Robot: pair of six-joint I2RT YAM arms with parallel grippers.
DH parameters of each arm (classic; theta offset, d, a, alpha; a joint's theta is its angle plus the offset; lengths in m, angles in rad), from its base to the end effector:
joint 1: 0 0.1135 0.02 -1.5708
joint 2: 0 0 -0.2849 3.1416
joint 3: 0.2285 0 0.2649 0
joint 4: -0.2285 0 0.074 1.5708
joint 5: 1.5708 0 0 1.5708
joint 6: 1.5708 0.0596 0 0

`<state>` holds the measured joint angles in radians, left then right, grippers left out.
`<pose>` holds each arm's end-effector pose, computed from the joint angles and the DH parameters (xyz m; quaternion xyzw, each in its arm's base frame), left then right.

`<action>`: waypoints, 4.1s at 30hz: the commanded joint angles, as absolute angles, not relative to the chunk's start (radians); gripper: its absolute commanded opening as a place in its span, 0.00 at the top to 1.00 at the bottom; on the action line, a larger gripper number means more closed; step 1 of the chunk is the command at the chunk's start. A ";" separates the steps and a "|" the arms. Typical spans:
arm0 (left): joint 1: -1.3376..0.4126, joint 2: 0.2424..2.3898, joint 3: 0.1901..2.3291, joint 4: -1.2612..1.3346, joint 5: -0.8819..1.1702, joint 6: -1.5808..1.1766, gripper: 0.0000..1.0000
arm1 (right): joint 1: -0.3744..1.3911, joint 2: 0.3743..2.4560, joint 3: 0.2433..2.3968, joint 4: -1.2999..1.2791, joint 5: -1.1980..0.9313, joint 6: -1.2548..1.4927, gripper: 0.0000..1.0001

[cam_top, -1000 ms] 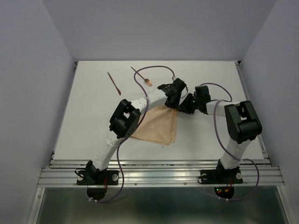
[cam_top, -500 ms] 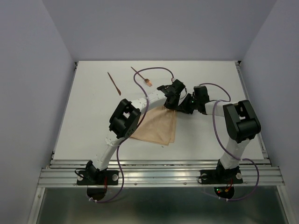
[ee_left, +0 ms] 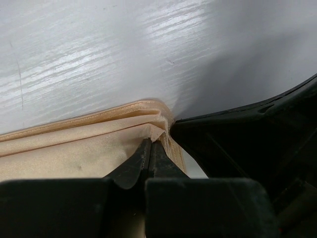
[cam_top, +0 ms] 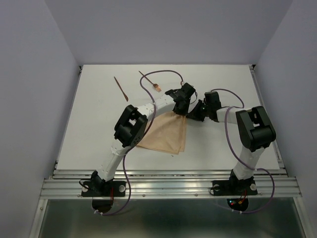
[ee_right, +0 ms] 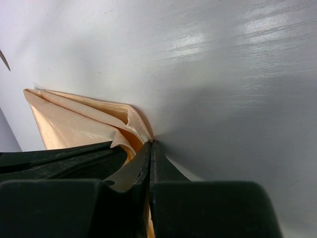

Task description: Fold the napkin into a case and place the utensils inside

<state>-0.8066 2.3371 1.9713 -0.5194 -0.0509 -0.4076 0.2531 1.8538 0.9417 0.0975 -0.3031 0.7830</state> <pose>0.3928 -0.4054 0.1792 0.1782 0.9245 -0.1720 0.2896 0.3777 0.1161 0.1245 0.1868 0.9013 0.3026 0.2476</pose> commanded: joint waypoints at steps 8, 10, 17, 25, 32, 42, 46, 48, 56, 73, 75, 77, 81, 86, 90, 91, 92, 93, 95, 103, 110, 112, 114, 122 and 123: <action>-0.778 2.269 1.996 -0.509 -0.023 -0.410 1.00 | 0.262 1.858 0.900 0.072 -0.227 0.779 0.99; -0.775 2.281 2.003 -0.511 -0.018 -0.410 1.00 | 0.262 1.858 0.899 0.071 -0.227 0.779 0.99; -0.770 2.290 2.006 -0.511 -0.006 -0.410 1.00 | 0.262 1.856 0.894 0.071 -0.225 0.778 0.99; -0.770 2.301 2.011 -0.518 -0.006 -0.405 0.76 | 0.262 1.848 0.891 0.069 -0.222 0.776 0.99; -0.770 2.277 2.032 -0.526 -0.005 -0.405 0.54 | 0.262 1.833 0.890 0.054 -0.215 0.767 0.99; -0.765 2.142 2.042 -0.548 -0.023 -0.399 0.50 | 0.262 1.754 0.882 0.008 -0.202 0.738 0.95; -0.720 2.092 2.023 -0.568 -0.014 -0.406 0.50 | 0.262 1.649 0.847 -0.037 -0.189 0.695 0.76; -0.692 2.043 1.956 -0.555 -0.009 -0.413 0.51 | 0.262 1.594 0.842 -0.079 -0.176 0.683 0.71; -0.605 1.766 1.418 -0.445 -0.037 -0.439 0.92 | 0.347 1.499 0.886 -0.195 -0.112 0.629 0.75; -0.515 1.483 0.896 -0.396 -0.040 -0.540 1.00 | 0.396 1.830 1.163 -0.215 -0.009 0.661 0.98; -0.512 1.460 0.846 -0.371 -0.028 -0.548 1.00 | 0.396 1.847 1.155 -0.203 0.069 0.666 0.98; -0.509 1.465 0.821 -0.344 -0.023 -0.549 1.00 | 0.396 1.868 1.157 -0.201 0.090 0.661 0.98; -0.509 1.514 0.824 -0.325 -0.008 -0.555 1.00 | 0.396 1.898 1.160 -0.190 0.080 0.657 0.99; -0.509 1.555 0.816 -0.322 -0.031 -0.583 1.00 | 0.396 1.888 1.137 -0.183 0.075 0.652 0.99; -0.509 1.546 0.808 -0.319 -0.015 -0.589 1.00 | 0.396 1.882 1.131 -0.183 0.072 0.647 0.99; -0.509 1.522 0.810 -0.328 -0.012 -0.589 1.00 | 0.396 1.881 1.131 -0.184 0.069 0.646 0.99; -0.509 1.502 0.811 -0.334 -0.012 -0.589 1.00 | 0.396 1.879 1.132 -0.186 0.068 0.643 0.99; -0.509 1.481 0.811 -0.340 -0.012 -0.589 1.00 | 0.396 1.879 1.132 -0.184 0.066 0.643 0.99; -0.509 1.418 0.816 -0.354 -0.009 -0.591 1.00 | 0.396 1.875 1.135 -0.184 0.063 0.641 0.99; -0.509 1.413 0.761 -0.341 0.089 -0.601 1.00 | 0.396 1.882 1.143 -0.181 0.049 0.644 0.99; -0.511 1.466 0.713 -0.335 0.011 -0.663 1.00 | 0.396 1.893 1.141 -0.183 0.043 0.643 0.99; -0.511 1.479 0.698 -0.305 0.011 -0.670 1.00 | 0.396 1.894 1.143 -0.181 0.037 0.638 0.99; -0.515 1.497 0.703 -0.310 0.011 -0.673 1.00 | 0.396 1.891 1.141 -0.183 0.031 0.637 0.99; -0.580 1.427 0.670 -0.336 0.063 -0.696 1.00 | 0.396 1.867 1.153 -0.212 0.040 0.603 0.99; -0.594 1.419 0.666 -0.342 0.069 -0.703 1.00 | 0.396 1.865 1.158 -0.216 0.037 0.598 0.99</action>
<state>-0.5392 1.4487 0.7197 -0.2821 0.0498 -0.6804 0.3931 1.8725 1.1358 -0.1921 0.0284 0.6376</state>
